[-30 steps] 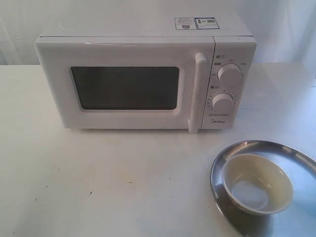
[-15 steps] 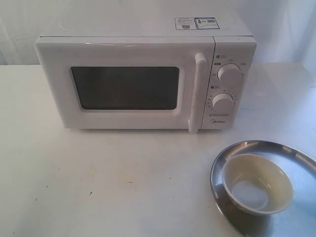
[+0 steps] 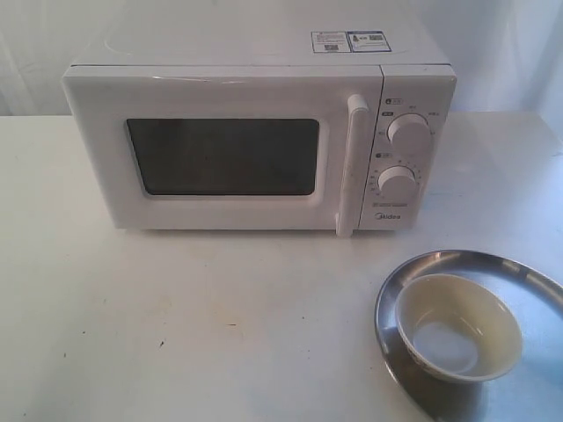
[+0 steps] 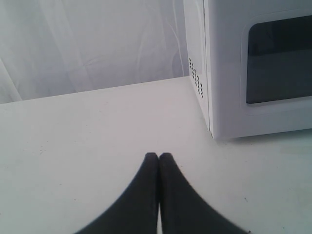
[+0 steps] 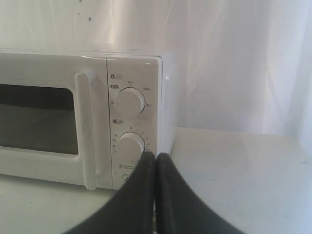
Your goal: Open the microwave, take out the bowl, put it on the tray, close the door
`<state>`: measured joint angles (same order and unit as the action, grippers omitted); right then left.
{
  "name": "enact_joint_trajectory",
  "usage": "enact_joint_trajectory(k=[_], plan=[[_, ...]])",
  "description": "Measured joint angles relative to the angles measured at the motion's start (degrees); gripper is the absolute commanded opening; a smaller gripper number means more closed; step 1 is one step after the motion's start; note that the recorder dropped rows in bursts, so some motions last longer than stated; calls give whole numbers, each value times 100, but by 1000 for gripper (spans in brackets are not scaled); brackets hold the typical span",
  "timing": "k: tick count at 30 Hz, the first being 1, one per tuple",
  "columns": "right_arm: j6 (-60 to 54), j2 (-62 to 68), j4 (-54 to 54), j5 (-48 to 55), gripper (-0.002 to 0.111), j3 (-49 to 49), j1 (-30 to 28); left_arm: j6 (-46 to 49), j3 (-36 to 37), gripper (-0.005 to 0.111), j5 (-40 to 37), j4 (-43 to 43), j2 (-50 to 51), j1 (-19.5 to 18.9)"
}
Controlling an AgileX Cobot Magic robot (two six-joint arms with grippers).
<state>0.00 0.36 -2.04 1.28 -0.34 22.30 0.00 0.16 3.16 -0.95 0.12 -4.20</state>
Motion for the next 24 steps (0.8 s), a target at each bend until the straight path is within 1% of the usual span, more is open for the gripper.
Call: enact_joint_trajectory(k=[24], plan=[[106, 0, 104, 170, 0, 0, 0, 0, 0, 0, 0, 0, 0, 0]])
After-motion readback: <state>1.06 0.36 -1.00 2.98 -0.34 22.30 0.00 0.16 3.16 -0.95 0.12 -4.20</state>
